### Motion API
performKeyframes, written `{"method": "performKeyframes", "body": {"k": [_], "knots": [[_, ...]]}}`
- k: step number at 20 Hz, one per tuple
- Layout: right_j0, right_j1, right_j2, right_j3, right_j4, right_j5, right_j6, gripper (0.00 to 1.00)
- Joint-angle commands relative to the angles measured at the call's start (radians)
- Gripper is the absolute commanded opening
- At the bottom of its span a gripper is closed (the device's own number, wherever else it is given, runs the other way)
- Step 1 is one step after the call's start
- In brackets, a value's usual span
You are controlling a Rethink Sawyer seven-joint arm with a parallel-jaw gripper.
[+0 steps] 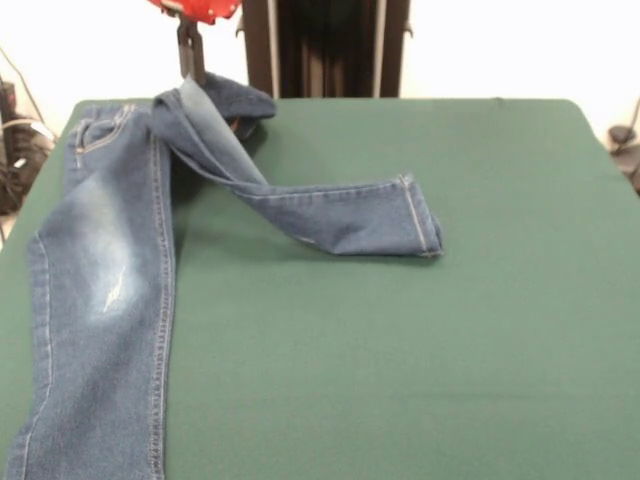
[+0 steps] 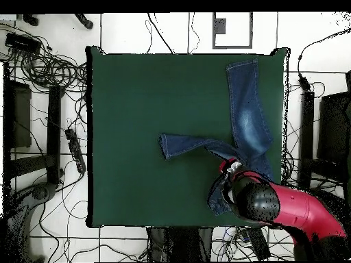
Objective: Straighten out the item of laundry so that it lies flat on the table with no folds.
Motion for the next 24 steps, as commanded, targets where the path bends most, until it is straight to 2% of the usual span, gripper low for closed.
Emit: {"method": "performKeyframes", "body": {"k": [1,5,10,13,15,17,19,20,22,23,24], "knots": [[0.022,-0.050,0.158,0.038,0.082,0.134,-0.084,0.00],[0.026,-0.058,0.157,0.042,0.093,0.132,-0.068,0.00],[0.053,-0.107,0.146,0.031,0.107,0.195,-0.058,0.00],[0.054,-0.088,0.147,0.053,0.114,0.140,-0.023,0.00],[0.045,-0.101,0.162,0.031,0.129,0.188,-0.054,0.00],[0.042,-0.076,0.169,0.047,0.125,0.114,-0.031,0.00],[0.071,-0.117,0.147,-0.019,0.122,0.242,-0.071,0.00],[0.076,-0.127,0.142,-0.023,0.121,0.253,-0.073,0.00],[0.077,-0.100,0.134,0.038,0.118,0.106,-0.002,0.00],[0.072,-0.098,0.143,0.030,0.124,0.121,-0.013,0.00],[0.071,-0.123,0.145,0.003,0.134,0.195,-0.046,0.00]]}}
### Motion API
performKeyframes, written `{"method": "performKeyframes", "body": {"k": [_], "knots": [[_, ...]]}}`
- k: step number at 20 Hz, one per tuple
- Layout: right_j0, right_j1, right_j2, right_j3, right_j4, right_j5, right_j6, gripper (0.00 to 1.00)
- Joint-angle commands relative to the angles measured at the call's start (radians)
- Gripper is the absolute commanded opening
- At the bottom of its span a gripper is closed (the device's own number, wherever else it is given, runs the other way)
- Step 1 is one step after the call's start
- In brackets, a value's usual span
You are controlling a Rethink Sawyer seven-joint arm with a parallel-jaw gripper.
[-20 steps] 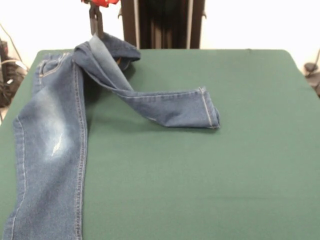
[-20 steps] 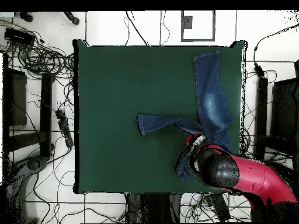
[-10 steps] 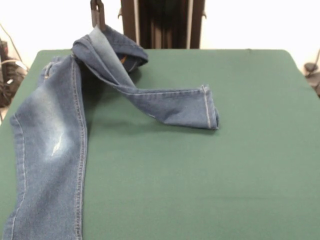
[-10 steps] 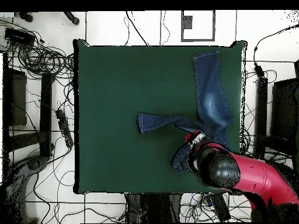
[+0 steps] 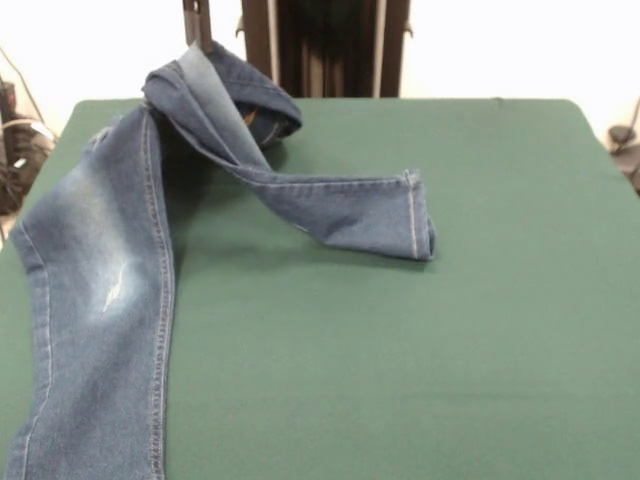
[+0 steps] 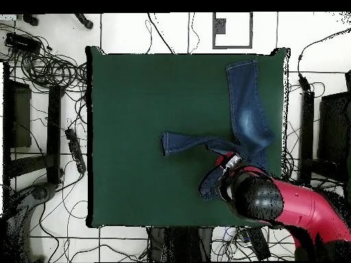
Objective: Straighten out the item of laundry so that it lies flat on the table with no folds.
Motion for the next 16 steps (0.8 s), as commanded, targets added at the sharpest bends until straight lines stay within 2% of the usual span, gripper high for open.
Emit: {"method": "performKeyframes", "body": {"k": [1,2,3,5,6,8,12,14,16], "knots": [[0.066,-0.065,0.102,-0.052,0.078,0.237,-0.088,0.00],[0.067,-0.079,0.103,-0.094,0.081,0.308,-0.113,0.00],[0.063,-0.078,0.108,-0.090,0.091,0.299,-0.110,0.00],[0.053,-0.060,0.119,-0.036,0.102,0.192,-0.076,0.00],[0.051,-0.061,0.125,-0.047,0.103,0.209,-0.090,0.00],[0.064,-0.083,0.119,-0.111,0.094,0.321,-0.125,0.00],[0.065,-0.092,0.115,-0.109,0.093,0.307,-0.117,0.00],[0.063,-0.097,0.118,-0.159,0.088,0.386,-0.145,0.00],[0.068,-0.106,0.109,-0.135,0.087,0.344,-0.120,0.00]]}}
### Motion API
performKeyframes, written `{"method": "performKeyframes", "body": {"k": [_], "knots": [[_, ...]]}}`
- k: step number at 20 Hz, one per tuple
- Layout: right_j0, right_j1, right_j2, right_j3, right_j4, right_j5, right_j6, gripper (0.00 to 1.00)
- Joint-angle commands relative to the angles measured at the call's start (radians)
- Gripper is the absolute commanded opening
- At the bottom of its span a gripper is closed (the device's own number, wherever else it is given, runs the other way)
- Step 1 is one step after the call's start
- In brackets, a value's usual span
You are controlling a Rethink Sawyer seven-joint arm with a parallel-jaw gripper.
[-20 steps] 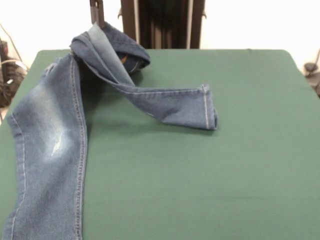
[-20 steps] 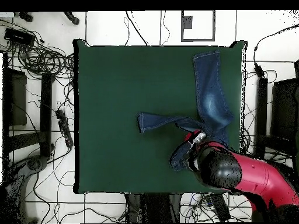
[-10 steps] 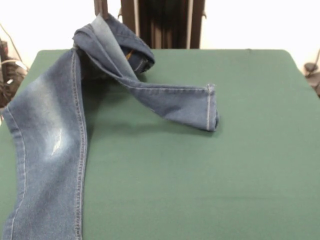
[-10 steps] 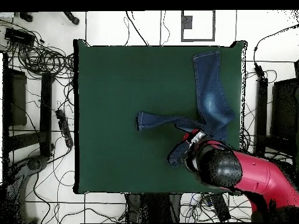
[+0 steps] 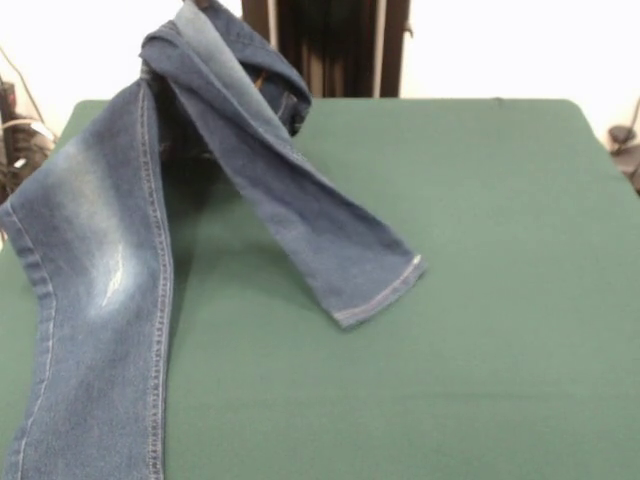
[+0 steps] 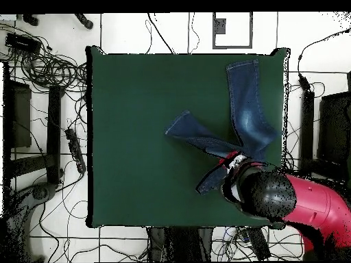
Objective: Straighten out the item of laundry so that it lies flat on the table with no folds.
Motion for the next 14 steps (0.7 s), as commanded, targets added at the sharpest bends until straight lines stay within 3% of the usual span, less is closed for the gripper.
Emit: {"method": "performKeyframes", "body": {"k": [1,3,10,14], "knots": [[0.053,-0.034,0.107,-0.063,0.049,0.117,-0.118,0.00],[0.050,-0.032,0.113,-0.103,0.053,0.178,-0.136,0.00],[0.029,0.005,0.115,-0.035,0.043,0.006,-0.115,0.00],[0.043,-0.006,0.110,-0.074,0.030,0.069,-0.127,0.00]]}}
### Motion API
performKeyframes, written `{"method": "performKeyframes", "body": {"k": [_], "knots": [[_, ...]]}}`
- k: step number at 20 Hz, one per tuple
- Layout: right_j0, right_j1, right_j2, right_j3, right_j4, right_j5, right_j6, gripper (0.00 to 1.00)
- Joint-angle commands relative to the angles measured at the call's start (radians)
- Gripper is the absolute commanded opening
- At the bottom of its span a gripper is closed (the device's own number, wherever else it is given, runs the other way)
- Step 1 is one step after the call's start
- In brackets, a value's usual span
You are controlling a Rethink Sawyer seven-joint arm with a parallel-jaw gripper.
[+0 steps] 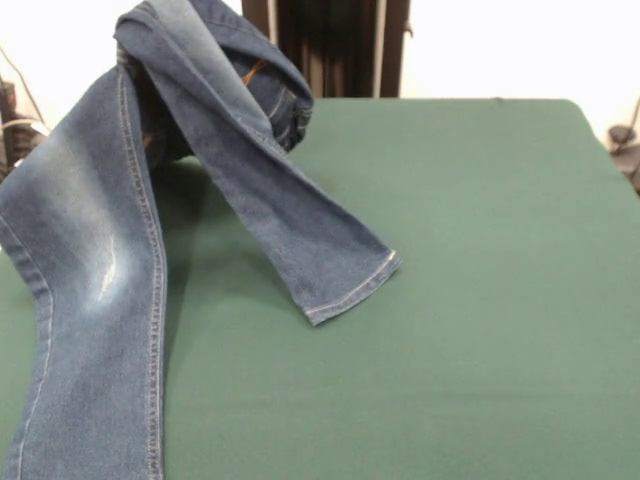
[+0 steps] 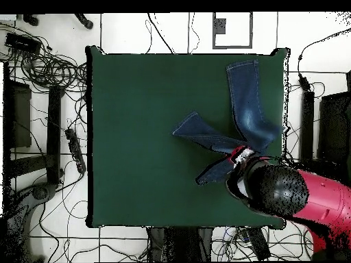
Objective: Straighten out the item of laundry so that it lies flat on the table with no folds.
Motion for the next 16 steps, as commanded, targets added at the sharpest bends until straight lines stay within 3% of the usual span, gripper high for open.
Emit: {"method": "performKeyframes", "body": {"k": [1,4,9,12,16], "knots": [[0.063,-0.006,0.098,-0.065,0.018,0.102,-0.121,0.00],[0.093,-0.020,0.081,-0.101,0.006,0.150,-0.088,0.00],[0.127,-0.008,0.080,-0.290,-0.058,0.323,-0.124,0.00],[0.129,0.010,0.087,-0.350,-0.065,0.367,-0.140,0.00],[0.114,0.020,0.088,-0.336,-0.040,0.328,-0.148,0.00]]}}
